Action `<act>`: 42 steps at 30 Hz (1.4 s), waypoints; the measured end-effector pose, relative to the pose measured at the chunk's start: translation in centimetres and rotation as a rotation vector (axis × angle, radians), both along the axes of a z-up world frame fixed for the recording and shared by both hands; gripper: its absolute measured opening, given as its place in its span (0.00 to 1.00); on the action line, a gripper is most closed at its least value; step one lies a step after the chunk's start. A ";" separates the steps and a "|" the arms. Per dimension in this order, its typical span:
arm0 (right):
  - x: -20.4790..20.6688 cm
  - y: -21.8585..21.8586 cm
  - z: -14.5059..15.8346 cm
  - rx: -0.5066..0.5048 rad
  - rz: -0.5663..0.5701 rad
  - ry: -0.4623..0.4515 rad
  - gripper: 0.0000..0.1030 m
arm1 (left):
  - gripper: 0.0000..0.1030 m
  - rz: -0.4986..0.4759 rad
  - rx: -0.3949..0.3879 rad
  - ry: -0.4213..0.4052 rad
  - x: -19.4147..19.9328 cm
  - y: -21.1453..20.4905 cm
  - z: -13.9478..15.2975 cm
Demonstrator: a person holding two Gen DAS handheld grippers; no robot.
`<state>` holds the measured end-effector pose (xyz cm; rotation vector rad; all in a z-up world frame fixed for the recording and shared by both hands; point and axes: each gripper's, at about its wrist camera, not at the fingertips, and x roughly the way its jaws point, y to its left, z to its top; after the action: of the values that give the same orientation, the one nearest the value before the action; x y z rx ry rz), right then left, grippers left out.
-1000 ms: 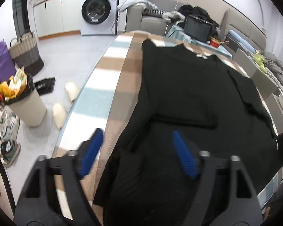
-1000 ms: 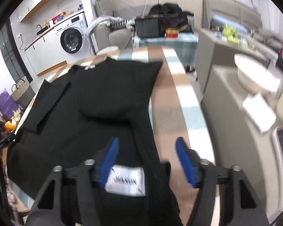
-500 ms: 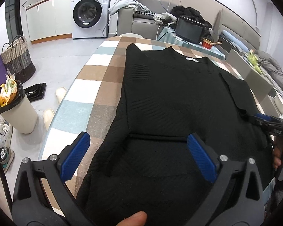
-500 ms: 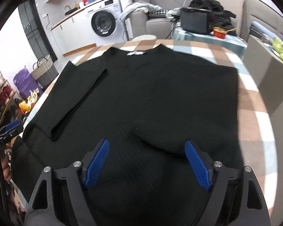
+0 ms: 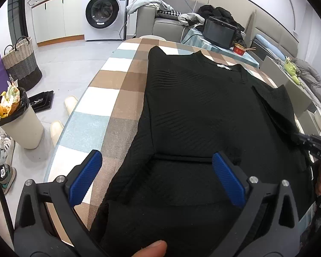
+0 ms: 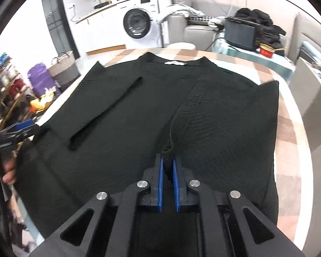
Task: Fold small clothes
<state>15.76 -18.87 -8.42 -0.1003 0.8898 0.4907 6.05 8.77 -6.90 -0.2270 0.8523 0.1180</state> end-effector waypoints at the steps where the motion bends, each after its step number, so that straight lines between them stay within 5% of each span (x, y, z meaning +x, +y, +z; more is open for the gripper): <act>1: 0.2 0.0 -0.4 -0.008 -0.003 0.013 0.11 | 0.99 -0.001 0.000 0.003 0.1 0.0 -0.1; 4: 1.3 -0.5 -1.9 -0.032 -0.065 0.084 0.32 | 0.99 -0.001 0.010 0.022 0.2 -0.2 -0.3; 9: -0.7 -2.6 -0.6 0.013 -0.075 0.060 0.45 | 0.99 0.003 0.016 0.017 -0.7 -0.1 -0.1; 11: -1.3 -3.5 -0.8 0.004 -0.079 0.065 0.45 | 0.99 0.006 0.024 0.031 -1.1 0.1 -0.4; 15: -3.3 -7.1 0.4 0.194 -0.116 0.118 0.46 | 0.99 0.031 0.063 0.066 -3.0 1.1 -0.8; 18: -6.0 -9.7 2.0 0.160 -0.191 0.041 0.54 | 0.99 0.045 0.062 0.071 -4.9 2.1 -0.6; 27: -9.3 -15.3 0.8 0.144 -0.361 0.043 0.55 | 0.99 0.047 -0.012 0.085 -6.5 2.6 -1.9; 33: -9.4 -15.9 -1.0 0.148 -0.366 0.072 0.55 | 0.79 -0.020 -0.026 0.112 -5.2 1.5 -2.5; 42: -9.6 -17.0 -0.9 0.125 -0.369 0.086 0.61 | 0.78 -0.049 -0.017 0.122 -4.8 1.2 -2.8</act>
<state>6.19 -35.86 -9.35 0.1987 0.9347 0.2056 1.29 9.95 -9.68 -0.2160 0.9801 0.0796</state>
